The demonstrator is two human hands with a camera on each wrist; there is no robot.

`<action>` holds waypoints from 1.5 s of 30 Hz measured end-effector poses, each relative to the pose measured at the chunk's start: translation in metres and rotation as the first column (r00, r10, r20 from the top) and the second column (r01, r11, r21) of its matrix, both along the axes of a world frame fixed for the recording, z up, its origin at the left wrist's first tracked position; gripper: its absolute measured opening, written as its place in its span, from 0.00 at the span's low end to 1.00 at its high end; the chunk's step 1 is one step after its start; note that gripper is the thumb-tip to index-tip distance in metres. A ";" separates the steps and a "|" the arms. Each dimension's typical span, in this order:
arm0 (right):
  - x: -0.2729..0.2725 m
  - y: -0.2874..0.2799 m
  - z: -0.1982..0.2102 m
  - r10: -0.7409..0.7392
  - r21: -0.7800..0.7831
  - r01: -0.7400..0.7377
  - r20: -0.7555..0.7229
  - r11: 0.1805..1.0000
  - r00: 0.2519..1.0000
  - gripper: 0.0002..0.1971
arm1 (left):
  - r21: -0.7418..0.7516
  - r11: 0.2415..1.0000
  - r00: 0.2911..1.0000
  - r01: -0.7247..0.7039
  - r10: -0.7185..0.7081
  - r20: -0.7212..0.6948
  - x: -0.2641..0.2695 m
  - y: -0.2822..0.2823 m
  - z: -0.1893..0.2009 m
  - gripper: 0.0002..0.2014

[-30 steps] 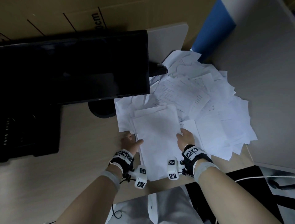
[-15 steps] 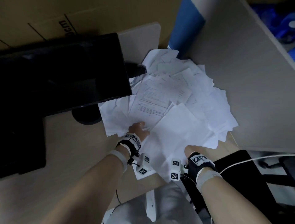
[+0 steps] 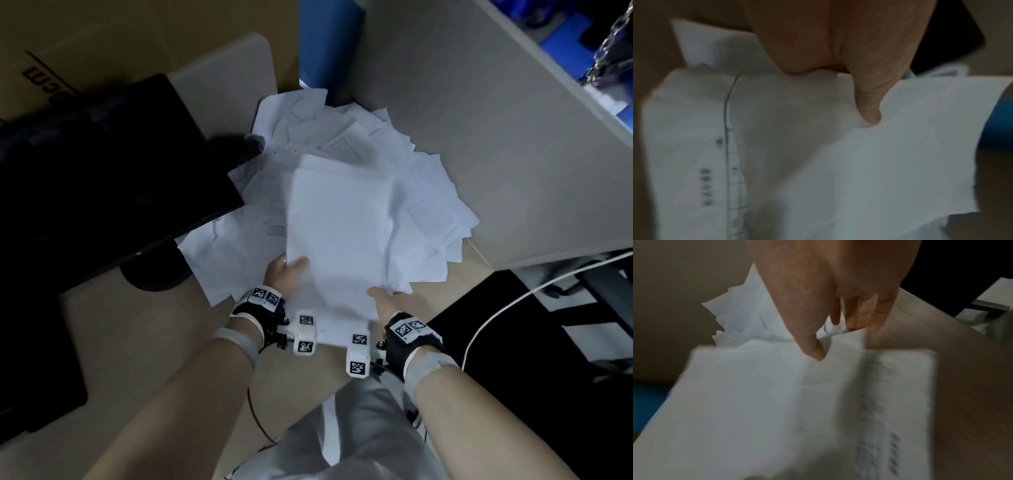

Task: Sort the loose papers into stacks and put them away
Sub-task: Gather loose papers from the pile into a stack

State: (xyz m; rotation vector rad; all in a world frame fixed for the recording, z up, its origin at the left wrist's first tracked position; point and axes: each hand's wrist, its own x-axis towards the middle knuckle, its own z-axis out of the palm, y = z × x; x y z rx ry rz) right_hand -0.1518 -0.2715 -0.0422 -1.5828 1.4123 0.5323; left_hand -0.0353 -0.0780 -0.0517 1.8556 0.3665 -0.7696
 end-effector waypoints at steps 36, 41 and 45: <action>0.150 -0.017 0.003 0.274 -0.003 -0.274 0.017 0.962 0.962 0.30 | 0.313 0.949 0.992 0.027 0.013 -0.127 0.055 0.014 -0.019 0.19; 0.125 -0.032 -0.001 0.342 0.123 -0.335 -0.034 0.934 0.939 0.14 | 0.062 0.983 0.975 -0.175 0.181 -0.126 0.056 0.002 -0.009 0.28; 0.106 -0.041 -0.001 0.255 0.168 -0.263 0.069 0.950 0.964 0.29 | 0.221 0.960 0.971 0.174 -0.131 -0.199 0.039 -0.027 -0.004 0.12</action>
